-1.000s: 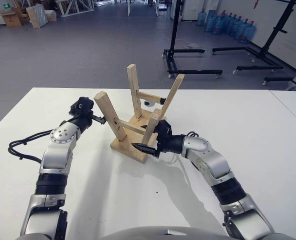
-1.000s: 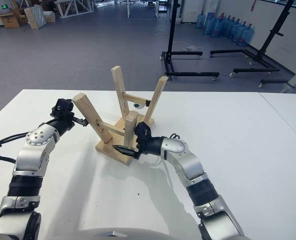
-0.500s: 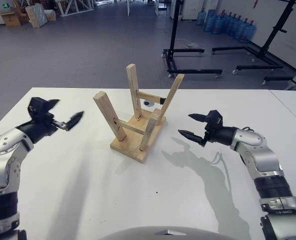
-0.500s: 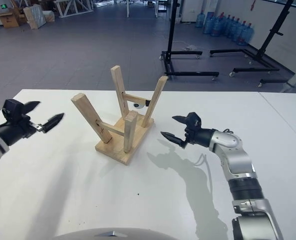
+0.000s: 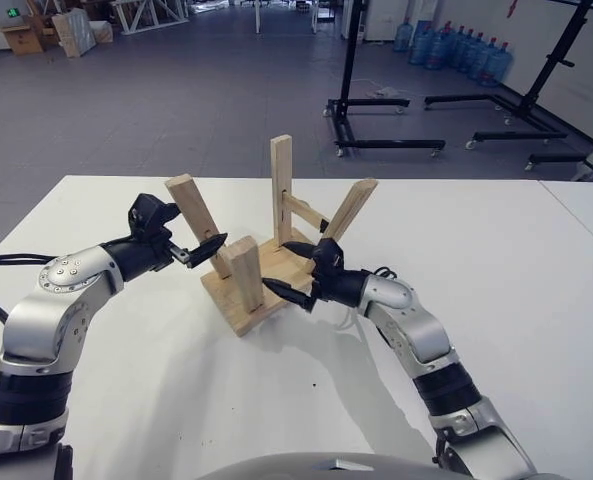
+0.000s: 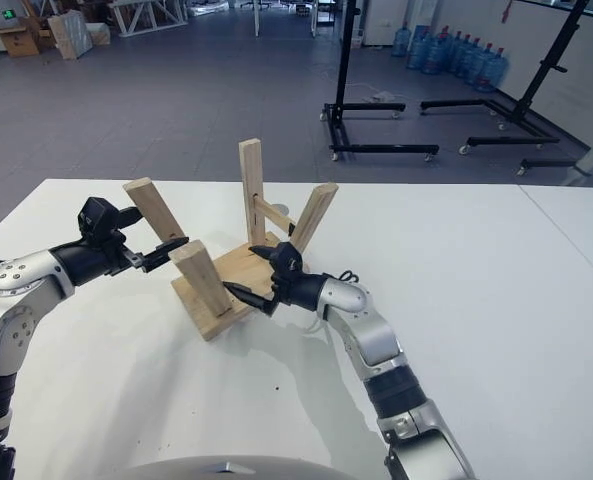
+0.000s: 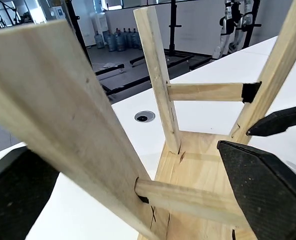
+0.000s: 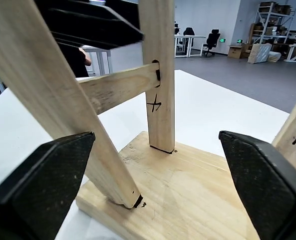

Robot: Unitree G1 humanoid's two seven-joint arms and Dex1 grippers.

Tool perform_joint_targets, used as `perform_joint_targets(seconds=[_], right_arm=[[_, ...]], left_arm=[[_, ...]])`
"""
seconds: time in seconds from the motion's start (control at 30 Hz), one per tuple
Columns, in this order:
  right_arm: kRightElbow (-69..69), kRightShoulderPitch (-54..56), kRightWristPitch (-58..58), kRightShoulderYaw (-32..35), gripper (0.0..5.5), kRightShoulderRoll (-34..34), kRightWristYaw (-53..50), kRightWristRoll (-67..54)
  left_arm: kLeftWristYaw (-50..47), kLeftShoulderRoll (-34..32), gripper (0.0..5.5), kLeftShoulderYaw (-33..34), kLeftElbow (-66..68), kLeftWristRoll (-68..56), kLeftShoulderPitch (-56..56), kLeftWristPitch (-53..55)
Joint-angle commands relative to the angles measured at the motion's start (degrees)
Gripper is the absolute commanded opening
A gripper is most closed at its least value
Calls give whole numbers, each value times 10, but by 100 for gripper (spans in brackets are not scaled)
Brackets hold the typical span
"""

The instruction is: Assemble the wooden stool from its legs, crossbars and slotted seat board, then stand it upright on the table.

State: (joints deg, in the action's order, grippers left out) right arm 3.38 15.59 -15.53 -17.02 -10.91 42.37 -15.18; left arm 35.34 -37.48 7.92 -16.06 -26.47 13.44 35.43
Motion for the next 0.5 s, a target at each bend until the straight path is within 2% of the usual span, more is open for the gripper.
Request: perform_joint_targets(seconds=[0.03,0.27,0.5], right_arm=[[49,-7,-23,-47,458,20,-29,30],[107,5,-50,-95,458,13,-78,98],[298,93,-251,-10,458,-62,-59,49]], left_arm=[[13,11,540,-14,26,9,15,-23],[66,24,540,-36,98,12,47,-56],[108,33,540,-65,251,64,123,-131]])
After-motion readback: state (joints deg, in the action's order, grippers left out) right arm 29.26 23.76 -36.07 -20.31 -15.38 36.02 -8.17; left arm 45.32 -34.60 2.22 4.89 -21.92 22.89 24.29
